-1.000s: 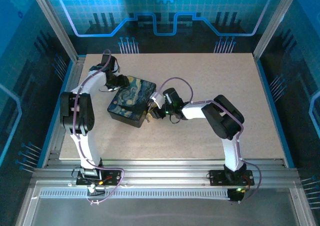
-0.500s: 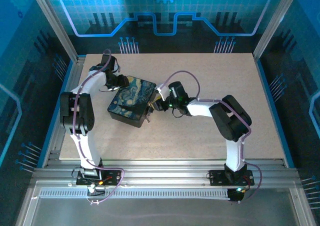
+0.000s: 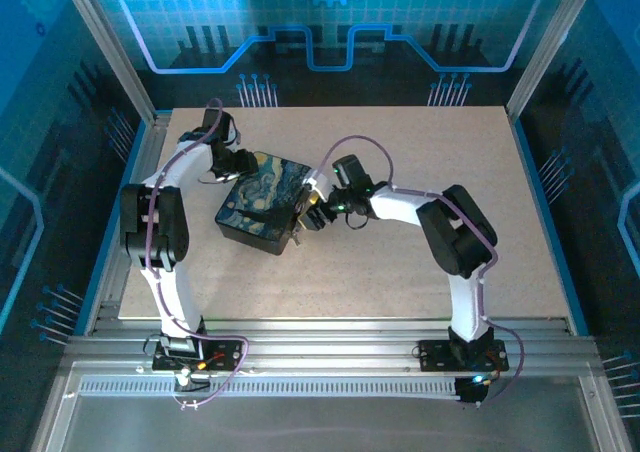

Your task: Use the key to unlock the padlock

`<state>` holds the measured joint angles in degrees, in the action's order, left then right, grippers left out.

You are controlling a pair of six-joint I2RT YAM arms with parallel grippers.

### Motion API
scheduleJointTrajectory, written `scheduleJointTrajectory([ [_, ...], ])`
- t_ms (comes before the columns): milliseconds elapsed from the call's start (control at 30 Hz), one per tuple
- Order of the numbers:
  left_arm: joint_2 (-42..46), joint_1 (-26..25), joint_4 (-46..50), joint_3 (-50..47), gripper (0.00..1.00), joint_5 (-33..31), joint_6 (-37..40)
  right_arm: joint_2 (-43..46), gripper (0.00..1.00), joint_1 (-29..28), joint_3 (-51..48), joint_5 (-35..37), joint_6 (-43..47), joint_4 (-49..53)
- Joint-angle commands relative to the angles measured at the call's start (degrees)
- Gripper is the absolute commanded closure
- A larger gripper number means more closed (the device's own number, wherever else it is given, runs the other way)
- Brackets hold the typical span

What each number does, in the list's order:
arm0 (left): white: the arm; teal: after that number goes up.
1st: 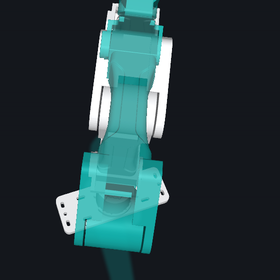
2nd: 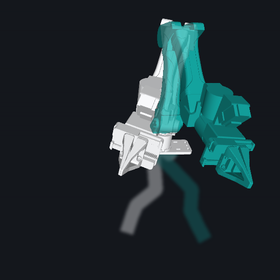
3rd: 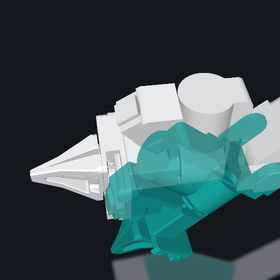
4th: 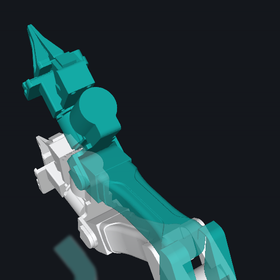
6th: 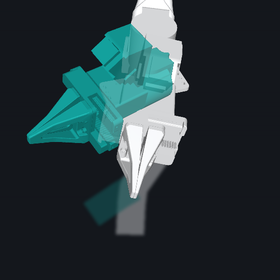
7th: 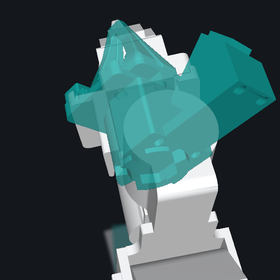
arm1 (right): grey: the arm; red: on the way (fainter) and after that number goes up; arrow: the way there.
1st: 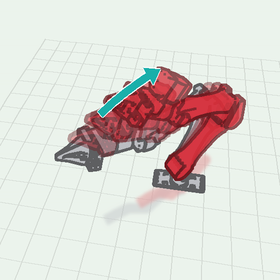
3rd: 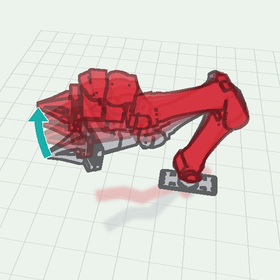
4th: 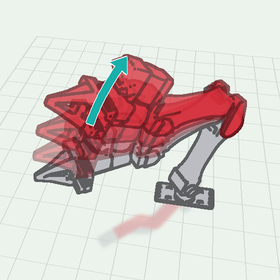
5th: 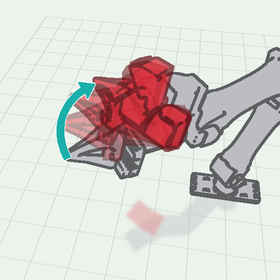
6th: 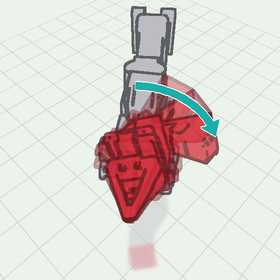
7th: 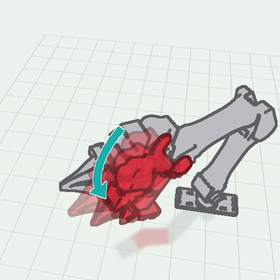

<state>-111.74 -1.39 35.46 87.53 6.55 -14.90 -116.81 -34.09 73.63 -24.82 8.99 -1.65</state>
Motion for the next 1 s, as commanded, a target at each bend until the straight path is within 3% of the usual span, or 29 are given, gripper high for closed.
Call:
scheduleJointTrajectory([
  [0,-0.67,-0.55,2.65,-0.26,0.52,1.36,0.66,-4.43,0.25,-2.68,5.07,2.69,3.04,7.76],
  [300,-1.27,-0.48,3.26,1.68,0.52,1.8,1.43,-8.75,0.28,-3.53,9.41,4.26,4.47,12.64],
  [533,-1.72,-0.55,2.55,1.78,0.52,2.28,1.23,-10.8,0.43,-4.19,12.42,4.22,6.39,16.26],
  [667,-1.4,-0.54,2.23,1.43,0.53,2.59,1.01,-9.8,0.63,-4.07,10.6,4.45,5.9,14.08],
  [967,-1.11,-0.5,2.58,0.59,0.53,1.54,1.53,-3.4,0.64,-1.36,1.62,4.11,-1.79,0.86],
])
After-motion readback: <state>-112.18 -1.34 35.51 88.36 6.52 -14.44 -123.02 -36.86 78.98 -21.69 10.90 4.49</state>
